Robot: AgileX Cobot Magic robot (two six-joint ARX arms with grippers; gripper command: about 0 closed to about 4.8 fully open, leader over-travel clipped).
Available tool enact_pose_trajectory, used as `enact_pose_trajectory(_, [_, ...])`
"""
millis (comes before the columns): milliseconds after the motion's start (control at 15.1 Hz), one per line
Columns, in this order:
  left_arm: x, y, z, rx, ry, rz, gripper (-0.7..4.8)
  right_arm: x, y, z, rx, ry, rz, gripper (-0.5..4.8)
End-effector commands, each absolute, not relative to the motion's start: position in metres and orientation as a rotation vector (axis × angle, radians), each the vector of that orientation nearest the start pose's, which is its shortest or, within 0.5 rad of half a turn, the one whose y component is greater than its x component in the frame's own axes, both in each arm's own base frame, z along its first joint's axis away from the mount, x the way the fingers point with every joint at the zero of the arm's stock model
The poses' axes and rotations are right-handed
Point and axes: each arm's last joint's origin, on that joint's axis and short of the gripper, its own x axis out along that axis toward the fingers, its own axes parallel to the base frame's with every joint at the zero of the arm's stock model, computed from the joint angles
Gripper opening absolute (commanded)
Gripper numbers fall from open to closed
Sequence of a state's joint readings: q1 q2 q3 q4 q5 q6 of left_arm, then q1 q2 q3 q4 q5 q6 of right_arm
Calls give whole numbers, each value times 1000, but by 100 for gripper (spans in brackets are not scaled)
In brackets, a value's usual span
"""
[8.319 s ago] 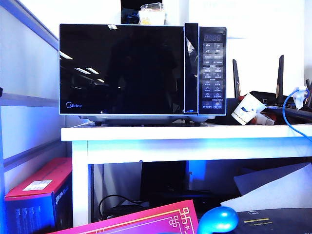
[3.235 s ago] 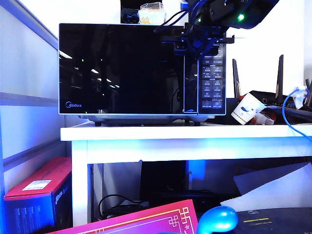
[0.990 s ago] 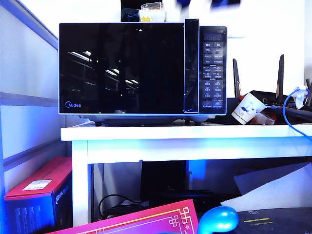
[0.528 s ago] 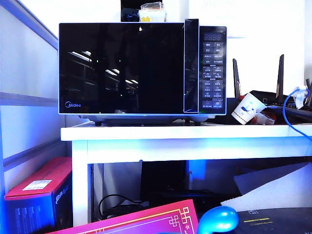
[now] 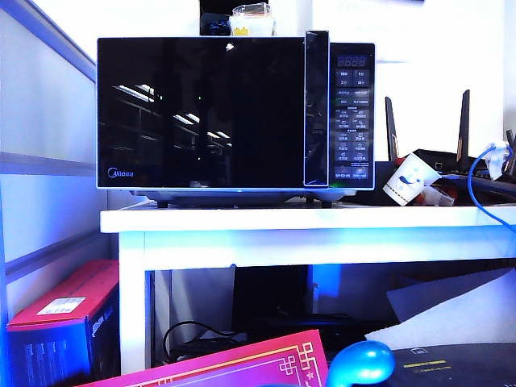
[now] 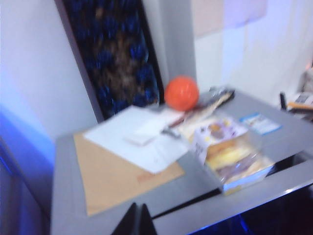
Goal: Open the microwave door, place the box of snacks from the top of the microwave inside, then close the microwave door.
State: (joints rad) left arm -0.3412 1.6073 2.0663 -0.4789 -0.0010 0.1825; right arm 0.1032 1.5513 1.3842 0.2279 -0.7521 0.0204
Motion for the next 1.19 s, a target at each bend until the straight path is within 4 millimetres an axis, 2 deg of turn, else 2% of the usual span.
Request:
enact_pose_trajectory(66, [312,-95,524,141,1,-388,-6,358,59,383,10,-26,946,359])
enact_pose_trajectory(330, [319,-62,520,26,66,-513,-6,370,60,366,35,26,984,359])
enact_pose_trajectory(396, [320,-59,518,23,77,-515,-6,374,61,361,39,34,978,359])
enact_pose_trajectory(792, [325,-62,511,33,113,-572,-6,396,64,337,113,57,1003,359])
enact_pose_trajectory(1188, [351,-66,488,21,200,-581,-6,404,70,340,150,47,1095,359])
